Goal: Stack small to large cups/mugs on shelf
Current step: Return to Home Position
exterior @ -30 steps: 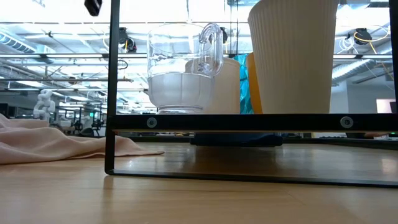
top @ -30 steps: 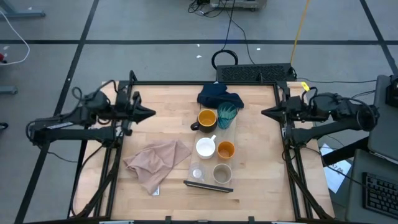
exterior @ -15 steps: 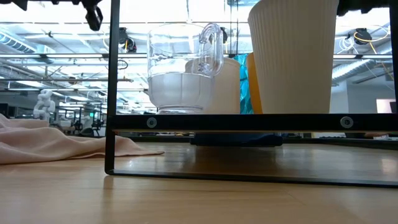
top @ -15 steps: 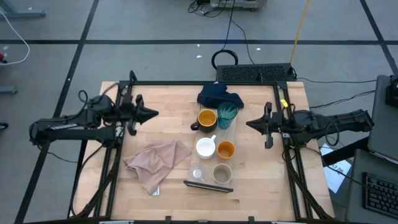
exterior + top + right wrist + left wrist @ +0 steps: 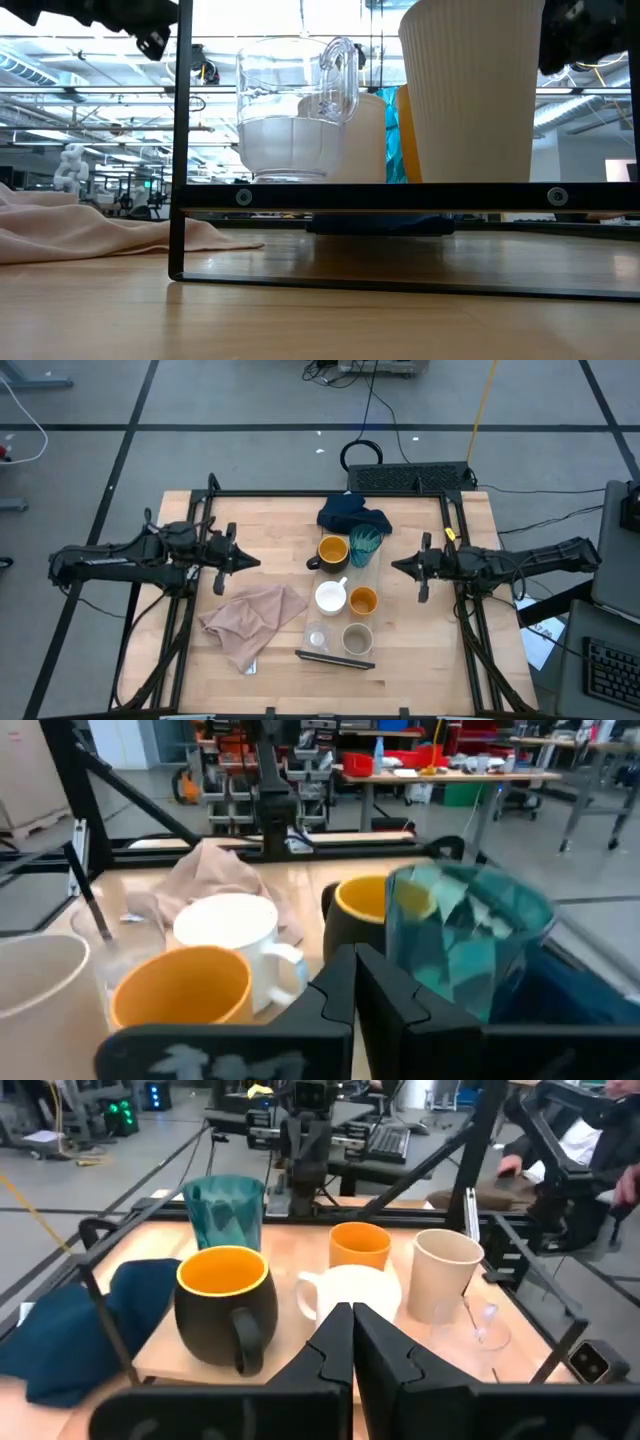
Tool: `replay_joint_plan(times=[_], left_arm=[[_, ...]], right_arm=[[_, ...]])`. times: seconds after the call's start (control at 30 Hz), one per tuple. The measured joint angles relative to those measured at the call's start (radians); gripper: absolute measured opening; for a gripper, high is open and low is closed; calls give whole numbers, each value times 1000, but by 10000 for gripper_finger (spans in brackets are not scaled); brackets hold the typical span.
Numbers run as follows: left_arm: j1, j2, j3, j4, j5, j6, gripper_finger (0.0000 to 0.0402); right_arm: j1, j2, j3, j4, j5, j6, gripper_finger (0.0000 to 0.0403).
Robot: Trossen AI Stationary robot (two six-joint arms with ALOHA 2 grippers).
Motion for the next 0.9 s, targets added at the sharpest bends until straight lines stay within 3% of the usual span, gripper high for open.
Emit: replay_joint_plan(times=[0.1, 0.23, 0.5, 0.7, 0.9], left_arm=[[-13, 4, -66, 127, 72, 46, 5], [-32, 3, -192, 496, 253, 74, 6], [-52, 3, -373, 749, 242, 35, 6], [-68, 4, -410, 737, 241, 117, 6], [-71, 3, -502, 846, 247, 108, 5]], right_arm=[[1, 0, -48, 63, -71, 11, 0], [1, 0, -102, 219, -205, -24, 0], [0, -4, -196, 310, -310, -40, 0], [-17, -11, -273, 459, -314, -57, 0], [-52, -15, -350, 586, -316, -50, 0]])
